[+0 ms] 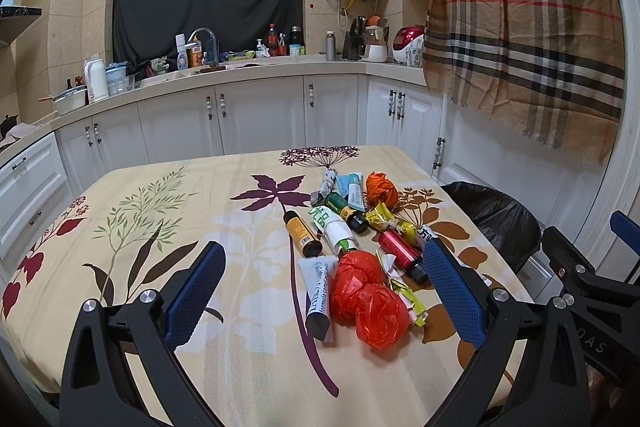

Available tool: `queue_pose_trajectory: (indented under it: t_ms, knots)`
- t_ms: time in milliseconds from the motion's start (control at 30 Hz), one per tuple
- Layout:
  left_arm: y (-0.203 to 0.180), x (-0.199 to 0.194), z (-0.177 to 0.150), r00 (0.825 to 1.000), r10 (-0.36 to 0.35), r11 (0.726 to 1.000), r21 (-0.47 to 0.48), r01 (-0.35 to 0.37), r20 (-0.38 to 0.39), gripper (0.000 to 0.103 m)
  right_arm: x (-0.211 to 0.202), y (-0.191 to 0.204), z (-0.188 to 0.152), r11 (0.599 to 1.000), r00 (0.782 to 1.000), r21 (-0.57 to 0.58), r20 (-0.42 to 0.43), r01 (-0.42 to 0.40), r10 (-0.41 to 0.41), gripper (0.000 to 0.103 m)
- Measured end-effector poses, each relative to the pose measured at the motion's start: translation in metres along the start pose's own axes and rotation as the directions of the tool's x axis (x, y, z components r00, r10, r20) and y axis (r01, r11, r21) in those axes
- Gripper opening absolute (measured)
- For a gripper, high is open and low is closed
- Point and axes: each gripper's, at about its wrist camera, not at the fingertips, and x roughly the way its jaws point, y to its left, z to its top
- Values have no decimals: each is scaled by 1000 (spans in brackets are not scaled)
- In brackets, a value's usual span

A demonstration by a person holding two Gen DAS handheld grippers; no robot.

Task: Collect trash

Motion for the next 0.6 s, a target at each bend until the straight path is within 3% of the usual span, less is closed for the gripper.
queue_pose_trajectory:
  t_ms: [333,600]
  knots:
    - [4,10,-10,999,17,1000,18,-16,-30,96,15,-1,-8,1000,999,-3,-27,-18,17,99]
    - [20,34,-20,990,34,999,19,-32,-139,96,35,10,-16,998,995,-19,-82,-54,52,99]
